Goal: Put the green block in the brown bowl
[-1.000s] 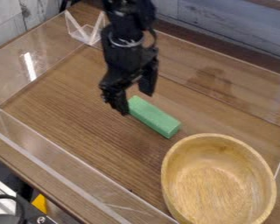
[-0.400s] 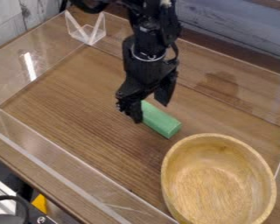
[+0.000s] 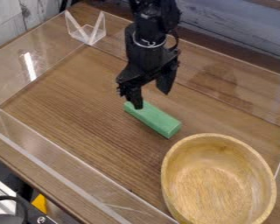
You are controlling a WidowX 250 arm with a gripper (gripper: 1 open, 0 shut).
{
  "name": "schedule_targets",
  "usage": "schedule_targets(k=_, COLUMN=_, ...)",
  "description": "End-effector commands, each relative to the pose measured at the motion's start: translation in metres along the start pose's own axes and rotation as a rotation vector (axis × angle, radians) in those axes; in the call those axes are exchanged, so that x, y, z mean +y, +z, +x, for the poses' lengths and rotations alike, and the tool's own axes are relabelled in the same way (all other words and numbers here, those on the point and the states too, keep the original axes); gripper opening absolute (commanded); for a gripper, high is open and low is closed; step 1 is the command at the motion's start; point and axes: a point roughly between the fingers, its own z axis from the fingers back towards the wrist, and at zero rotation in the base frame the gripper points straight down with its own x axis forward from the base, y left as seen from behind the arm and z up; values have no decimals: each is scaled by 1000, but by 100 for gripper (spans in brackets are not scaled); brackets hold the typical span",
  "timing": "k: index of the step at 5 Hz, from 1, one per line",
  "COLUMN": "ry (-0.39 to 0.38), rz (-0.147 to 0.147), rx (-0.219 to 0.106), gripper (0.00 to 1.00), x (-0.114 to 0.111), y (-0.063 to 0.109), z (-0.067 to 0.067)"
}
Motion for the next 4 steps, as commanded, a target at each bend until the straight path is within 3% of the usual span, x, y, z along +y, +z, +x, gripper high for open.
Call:
schedule_targets(k=1, ry=114, rz=-29, rx=-37, gripper=100, x=-11, y=13, z=17)
schedule_targets(k=2, ry=200, rz=-14, rx=-50, gripper=100, x=-10, y=14, z=28)
schedule_targets(k=4, ry=135, rz=-10, rx=-46, gripper=100, x=-6, y=27, z=3)
